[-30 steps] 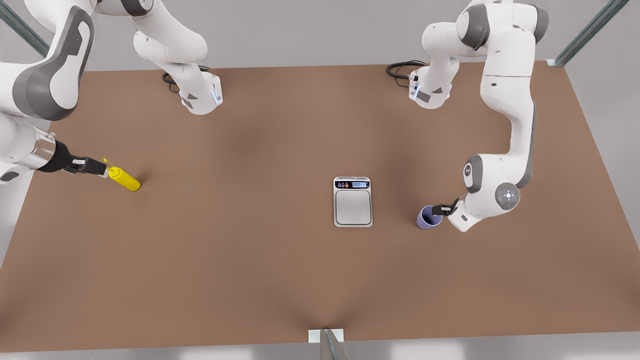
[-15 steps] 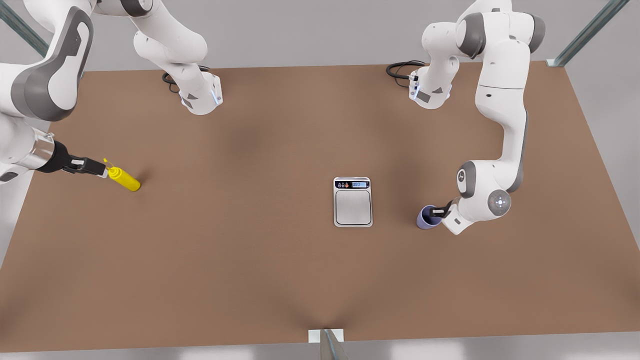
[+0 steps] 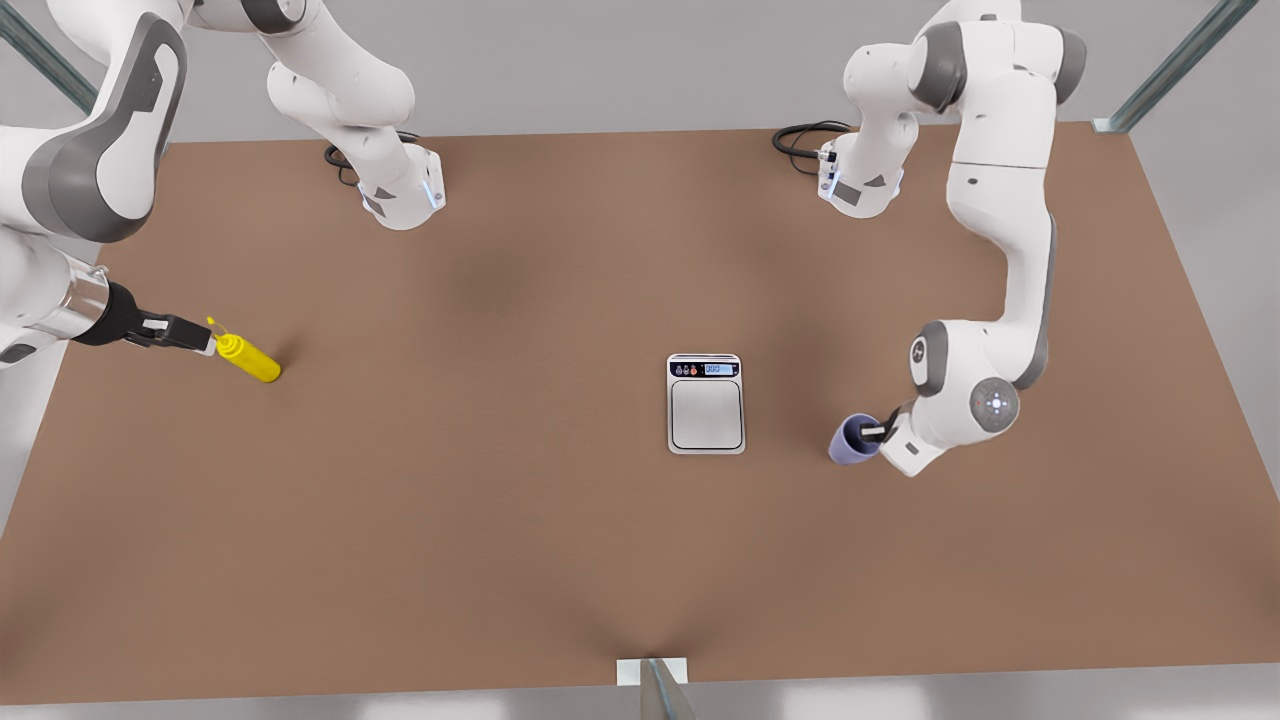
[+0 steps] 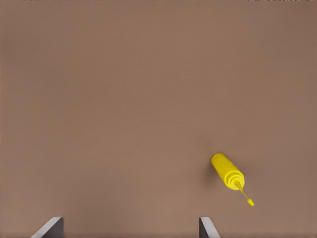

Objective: Move cup to the weight, pick up sauce bottle, pour sauce

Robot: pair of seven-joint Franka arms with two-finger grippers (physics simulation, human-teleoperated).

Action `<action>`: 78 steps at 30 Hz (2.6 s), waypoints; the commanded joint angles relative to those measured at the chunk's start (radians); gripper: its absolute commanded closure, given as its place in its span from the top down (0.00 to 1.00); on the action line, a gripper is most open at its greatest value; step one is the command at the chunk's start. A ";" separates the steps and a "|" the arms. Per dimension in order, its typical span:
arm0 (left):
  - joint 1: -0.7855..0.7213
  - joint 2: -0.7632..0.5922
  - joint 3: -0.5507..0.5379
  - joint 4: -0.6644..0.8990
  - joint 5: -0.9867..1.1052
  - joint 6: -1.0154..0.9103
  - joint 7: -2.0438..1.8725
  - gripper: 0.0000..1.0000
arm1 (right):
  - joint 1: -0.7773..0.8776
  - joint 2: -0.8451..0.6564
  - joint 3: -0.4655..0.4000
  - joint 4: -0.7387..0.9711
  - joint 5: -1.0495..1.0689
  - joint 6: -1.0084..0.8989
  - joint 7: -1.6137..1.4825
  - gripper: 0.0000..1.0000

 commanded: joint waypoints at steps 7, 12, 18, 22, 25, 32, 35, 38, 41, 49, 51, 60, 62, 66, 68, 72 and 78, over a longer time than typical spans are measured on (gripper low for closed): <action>-0.222 0.010 0.002 0.169 -0.087 -0.176 -0.458 0.21 | -0.167 0.090 -0.015 0.003 0.242 -0.005 0.009 1.00; -0.357 0.015 -0.003 0.172 -0.136 -0.178 -0.614 0.21 | -0.291 0.228 -0.178 -0.073 0.633 -0.100 0.623 1.00; -0.394 0.084 -0.003 0.216 -0.151 -0.125 -0.616 0.21 | -0.439 0.325 -0.247 -0.304 0.758 -0.189 0.536 1.00; -0.392 0.111 -0.001 0.216 -0.145 -0.082 -0.602 0.31 | -0.520 0.336 -0.313 -0.341 0.687 -0.226 0.362 1.00; -0.392 0.117 -0.001 0.216 -0.143 -0.069 -0.602 0.33 | -0.574 0.363 -0.336 -0.316 0.678 -0.242 0.354 1.00; -0.391 0.116 0.006 0.218 -0.140 -0.067 -0.593 0.54 | -0.686 0.636 -0.302 -0.112 0.735 -0.255 0.334 1.00; -0.383 0.102 0.006 0.218 -0.143 -0.075 -0.594 0.84 | -0.692 0.727 -0.291 -0.112 0.792 -0.229 0.272 1.00; -0.383 0.090 0.005 0.218 -0.148 -0.087 -0.608 1.00 | -0.695 0.764 -0.258 -0.118 0.836 -0.218 0.222 1.00; -0.380 -0.010 0.078 0.320 -0.139 -0.396 -0.596 1.00 | -0.696 0.790 -0.239 -0.124 0.865 -0.216 0.221 1.00; -0.134 -0.220 0.213 0.502 0.136 -0.900 0.153 1.00 | -0.698 0.816 -0.227 -0.138 0.904 -0.267 0.225 1.00; -0.056 -0.288 0.118 0.405 0.147 -0.839 0.139 1.00 | -0.698 0.818 -0.222 -0.147 0.891 -0.273 0.229 1.00; -0.062 -0.255 0.126 0.419 0.147 -0.863 0.140 1.00 | -0.696 0.833 -0.201 -0.143 0.876 -0.289 0.238 1.00; -0.062 -0.255 0.126 0.417 0.147 -0.863 0.140 1.00 | -0.696 0.833 -0.189 -0.144 0.873 -0.289 0.230 1.00; -0.062 -0.255 0.126 0.417 0.145 -0.866 0.139 1.00 | -0.698 0.834 -0.161 -0.147 0.867 -0.289 0.236 1.00; -0.062 -0.255 0.126 0.417 0.145 -0.866 0.139 1.00 | -0.699 0.833 -0.161 -0.147 0.865 -0.293 0.238 1.00; -0.062 -0.254 0.126 0.417 0.145 -0.868 0.137 1.00 | -0.701 0.833 -0.147 -0.152 0.850 -0.333 0.238 1.00; -0.062 -0.254 0.126 0.419 0.145 -0.869 0.137 1.00 | -0.701 0.833 -0.126 -0.147 0.847 -0.339 0.252 1.00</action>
